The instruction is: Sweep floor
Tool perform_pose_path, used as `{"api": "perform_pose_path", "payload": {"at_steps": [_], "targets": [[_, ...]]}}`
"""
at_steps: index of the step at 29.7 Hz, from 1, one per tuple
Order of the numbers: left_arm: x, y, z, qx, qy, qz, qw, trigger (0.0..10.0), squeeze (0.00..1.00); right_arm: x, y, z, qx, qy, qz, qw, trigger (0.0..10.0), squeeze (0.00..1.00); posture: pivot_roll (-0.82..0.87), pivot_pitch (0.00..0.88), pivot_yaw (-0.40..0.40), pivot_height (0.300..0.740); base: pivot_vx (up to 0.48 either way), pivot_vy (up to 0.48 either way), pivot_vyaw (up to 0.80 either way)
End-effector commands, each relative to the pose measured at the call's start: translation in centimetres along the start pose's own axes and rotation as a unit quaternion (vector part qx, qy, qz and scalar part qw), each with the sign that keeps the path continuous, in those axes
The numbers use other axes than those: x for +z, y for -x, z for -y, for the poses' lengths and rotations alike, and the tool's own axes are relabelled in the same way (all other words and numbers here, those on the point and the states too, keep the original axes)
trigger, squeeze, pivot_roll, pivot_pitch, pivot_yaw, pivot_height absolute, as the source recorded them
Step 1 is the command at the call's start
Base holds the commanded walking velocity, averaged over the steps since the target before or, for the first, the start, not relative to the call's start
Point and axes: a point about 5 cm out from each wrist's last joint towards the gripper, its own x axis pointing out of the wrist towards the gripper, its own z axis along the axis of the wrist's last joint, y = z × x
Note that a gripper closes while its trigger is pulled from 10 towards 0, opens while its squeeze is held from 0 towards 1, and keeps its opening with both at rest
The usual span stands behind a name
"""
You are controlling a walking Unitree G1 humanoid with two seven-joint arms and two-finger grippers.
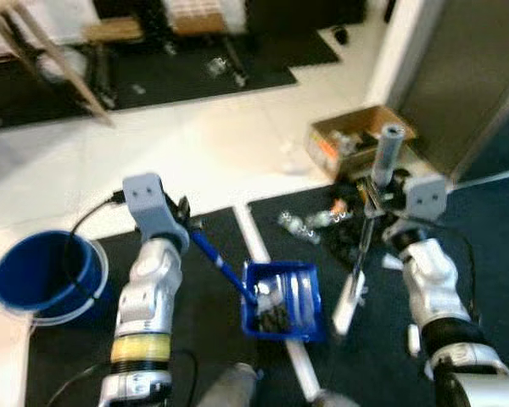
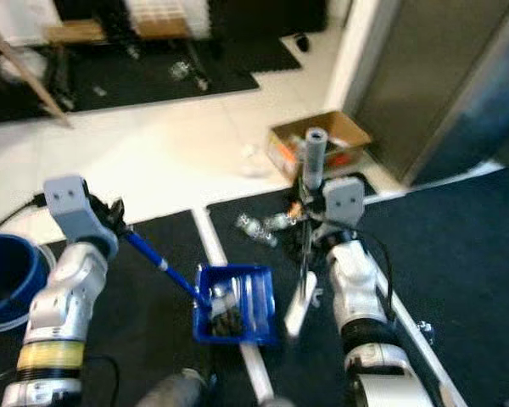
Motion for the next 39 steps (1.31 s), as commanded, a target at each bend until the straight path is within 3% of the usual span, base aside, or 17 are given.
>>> {"api": "perform_pose_path", "payload": {"at_steps": [1,39], "targets": [[0.45,0.01,0.32,-0.006,0.013,0.015,1.000,10.0,0.00,0.59,-0.31,-0.15,0.005,0.007,0.011,1.000,10.0,0.00,0.07,0.024,-0.035,0.740,0.000,0.000,0.79],[0.34,0.08,0.38,-0.006,0.013,0.014,1.000,10.0,0.00,0.42,-0.21,-0.31,0.009,0.006,0.009,1.000,10.0,0.00,0.07,0.035,-0.039,0.740,0.000,0.000,0.79]]}}
